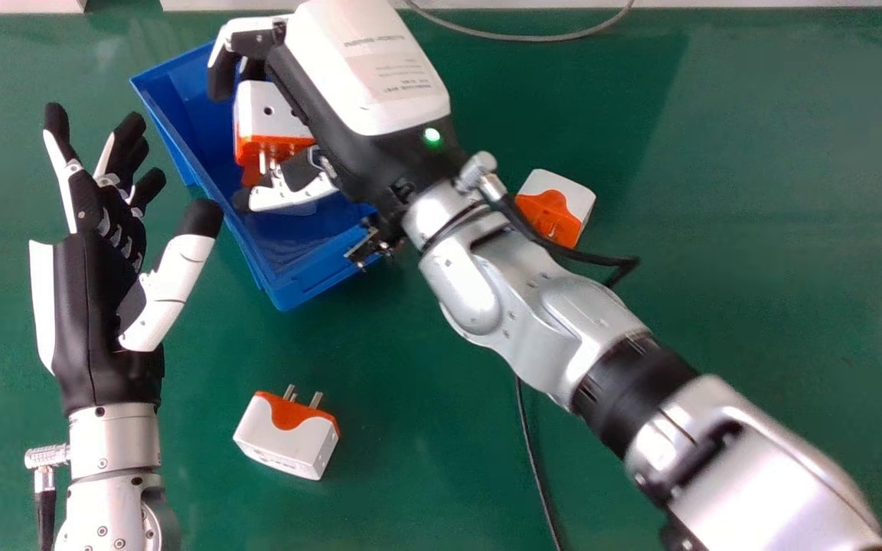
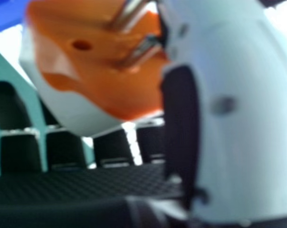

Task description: Pick all objects and put in blue box

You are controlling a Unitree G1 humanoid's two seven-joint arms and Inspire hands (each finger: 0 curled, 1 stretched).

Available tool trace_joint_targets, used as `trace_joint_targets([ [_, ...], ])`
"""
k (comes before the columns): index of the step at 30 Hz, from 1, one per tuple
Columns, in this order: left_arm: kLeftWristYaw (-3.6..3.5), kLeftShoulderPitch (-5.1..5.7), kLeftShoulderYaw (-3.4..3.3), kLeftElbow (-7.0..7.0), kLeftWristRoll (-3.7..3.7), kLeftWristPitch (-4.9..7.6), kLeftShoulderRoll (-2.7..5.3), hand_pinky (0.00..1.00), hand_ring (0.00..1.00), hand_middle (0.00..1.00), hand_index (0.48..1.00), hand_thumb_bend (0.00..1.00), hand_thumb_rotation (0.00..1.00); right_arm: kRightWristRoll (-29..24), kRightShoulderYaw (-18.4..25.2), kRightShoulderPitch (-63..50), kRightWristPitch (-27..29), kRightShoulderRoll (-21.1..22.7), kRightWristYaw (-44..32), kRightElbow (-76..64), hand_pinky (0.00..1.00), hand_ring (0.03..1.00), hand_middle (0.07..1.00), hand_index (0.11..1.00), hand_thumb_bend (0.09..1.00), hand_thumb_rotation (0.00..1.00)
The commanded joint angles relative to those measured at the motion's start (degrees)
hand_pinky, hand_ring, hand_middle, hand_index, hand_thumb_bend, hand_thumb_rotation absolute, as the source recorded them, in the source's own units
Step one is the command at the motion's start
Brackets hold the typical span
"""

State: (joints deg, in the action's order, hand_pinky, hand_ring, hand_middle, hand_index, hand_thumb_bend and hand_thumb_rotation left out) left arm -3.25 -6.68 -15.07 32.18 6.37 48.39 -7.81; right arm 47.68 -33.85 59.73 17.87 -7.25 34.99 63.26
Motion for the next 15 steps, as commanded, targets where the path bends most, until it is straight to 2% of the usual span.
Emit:
trace_joint_targets([
  [1, 0.37, 0.09, -0.39, -0.54, -0.73, 1.76, -0.84, 0.89, 0.93, 0.93, 0.911, 0.82, 0.59, 0.12, -0.61, 3.31, 1.52, -1.49, 2.35, 1.86, 0.27, 0.380, 0.455, 0.532, 0.510, 0.00],
  [3, 0.63, 0.24, -0.33, -0.87, -0.92, 1.67, -0.83, 0.89, 0.93, 0.93, 0.911, 0.82, 0.59, 1.32, -2.18, 4.53, -0.37, -1.55, 0.28, 3.65, 0.27, 0.380, 0.455, 0.532, 0.510, 0.00],
  [5, 0.77, 0.31, -0.32, -1.06, -0.94, 1.69, -0.81, 0.89, 0.93, 0.93, 0.911, 0.81, 0.59, 3.86, -4.76, 5.28, -5.01, -1.49, -1.78, 3.72, 0.28, 0.381, 0.456, 0.533, 0.510, 0.00],
  [6, 0.74, 0.32, -0.32, -1.08, -0.84, 1.73, -0.80, 0.89, 0.93, 0.93, 0.911, 0.81, 0.59, 4.54, -5.41, 5.34, -6.41, -1.52, -2.21, 3.51, 0.31, 0.398, 0.513, 0.526, 0.508, 0.00],
  [7, 0.84, 0.29, -0.33, -0.99, -1.01, 1.90, -0.86, 0.89, 0.93, 0.93, 0.911, 0.81, 0.59, 5.14, -6.01, 5.21, -8.34, -1.65, -3.19, 2.93, 0.31, 0.398, 0.513, 0.526, 0.508, 0.00],
  [8, 0.92, 0.27, -0.35, -0.92, -1.15, 2.01, -0.91, 0.89, 0.93, 0.93, 0.911, 0.81, 0.59, 5.39, -6.36, 5.07, -9.56, -1.73, -3.91, 2.46, 0.39, 0.503, 0.611, 0.592, 0.569, 0.00],
  [9, 1.00, 0.21, -0.34, -0.87, -1.24, 2.01, -0.92, 0.88, 0.93, 0.93, 0.913, 0.80, 0.58, 5.55, -6.66, 4.88, -10.56, -1.61, -5.03, 1.67, 0.58, 0.682, 0.751, 0.727, 0.697, 0.01],
  [10, 1.30, 0.25, -0.32, -0.95, -1.68, 1.79, -1.01, 0.88, 0.93, 0.93, 0.913, 0.80, 0.58, 5.61, -6.96, 4.65, -11.28, -1.42, -5.83, 0.87, 0.65, 0.746, 0.801, 0.775, 0.743, 0.02],
  [11, 1.51, 0.29, -0.27, -1.07, -1.96, 1.56, -1.05, 0.88, 0.92, 0.92, 0.912, 0.80, 0.59, 5.72, -7.22, 4.43, -11.61, -1.12, -6.03, 0.13, 0.78, 0.838, 0.873, 0.856, 0.836, 0.10],
  [12, 1.89, 0.34, -0.23, -1.22, -2.47, 1.44, -1.06, 0.88, 0.92, 0.92, 0.912, 0.81, 0.59, 5.86, -7.48, 4.16, -11.87, -0.81, -5.91, -0.60, 0.86, 0.896, 0.919, 0.908, 0.896, 0.15],
  [13, 2.09, 0.41, -0.19, -1.39, -2.74, 1.36, -1.02, 0.88, 0.92, 0.92, 0.912, 0.81, 0.59, 6.06, -7.72, 3.90, -12.07, -0.51, -5.52, -1.25, 0.86, 0.896, 0.919, 0.908, 0.896, 0.15],
  [14, 2.27, 0.51, -0.14, -1.58, -2.95, 1.28, -0.99, 0.88, 0.92, 0.92, 0.912, 0.82, 0.60, 6.14, -7.95, 3.62, -12.31, -0.23, -5.23, -1.96, 0.93, 0.947, 0.959, 0.953, 0.948, 0.23],
  [15, 2.34, 0.60, -0.10, -1.70, -3.04, 1.24, -0.96, 0.88, 0.92, 0.92, 0.912, 0.82, 0.60, 6.24, -8.08, 3.39, -12.68, -0.03, -4.98, -2.60, 0.93, 0.947, 0.959, 0.953, 0.948, 0.23],
])
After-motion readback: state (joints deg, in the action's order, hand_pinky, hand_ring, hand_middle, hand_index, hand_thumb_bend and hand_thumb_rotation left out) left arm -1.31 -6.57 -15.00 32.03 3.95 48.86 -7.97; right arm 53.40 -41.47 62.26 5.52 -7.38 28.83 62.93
